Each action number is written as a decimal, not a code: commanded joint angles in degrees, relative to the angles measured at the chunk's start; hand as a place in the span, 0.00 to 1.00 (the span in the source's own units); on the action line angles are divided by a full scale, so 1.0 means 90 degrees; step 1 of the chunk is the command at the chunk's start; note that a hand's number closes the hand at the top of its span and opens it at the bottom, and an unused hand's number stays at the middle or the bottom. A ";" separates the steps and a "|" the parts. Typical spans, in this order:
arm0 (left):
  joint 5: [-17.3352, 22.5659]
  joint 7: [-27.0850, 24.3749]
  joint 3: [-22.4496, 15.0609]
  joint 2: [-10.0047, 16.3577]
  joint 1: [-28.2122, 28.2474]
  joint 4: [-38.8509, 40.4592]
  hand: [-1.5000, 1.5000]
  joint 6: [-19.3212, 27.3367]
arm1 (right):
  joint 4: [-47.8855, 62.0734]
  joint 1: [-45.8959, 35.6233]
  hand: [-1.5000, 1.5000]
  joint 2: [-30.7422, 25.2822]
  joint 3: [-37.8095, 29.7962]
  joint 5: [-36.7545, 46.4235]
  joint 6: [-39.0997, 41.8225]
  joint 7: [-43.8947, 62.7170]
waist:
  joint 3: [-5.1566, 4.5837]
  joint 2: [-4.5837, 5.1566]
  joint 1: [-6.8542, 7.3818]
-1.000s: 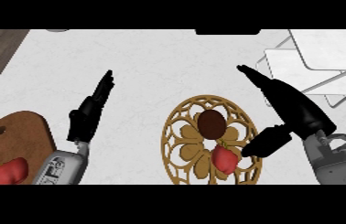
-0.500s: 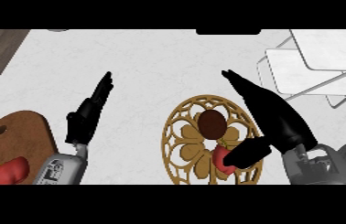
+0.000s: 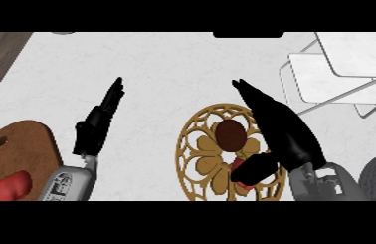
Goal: Pick the cupcake from the placemat and place it in the tiered shelf
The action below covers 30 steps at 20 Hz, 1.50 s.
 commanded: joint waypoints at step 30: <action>-0.0386 0.0334 0.0475 -0.0406 -0.0133 -0.0187 0.50 -0.0446 | 0.1742 0.0631 0.00 0.1140 -0.0571 0.2136 0.0502 -0.1403 | 0.0002 0.0006 -0.0002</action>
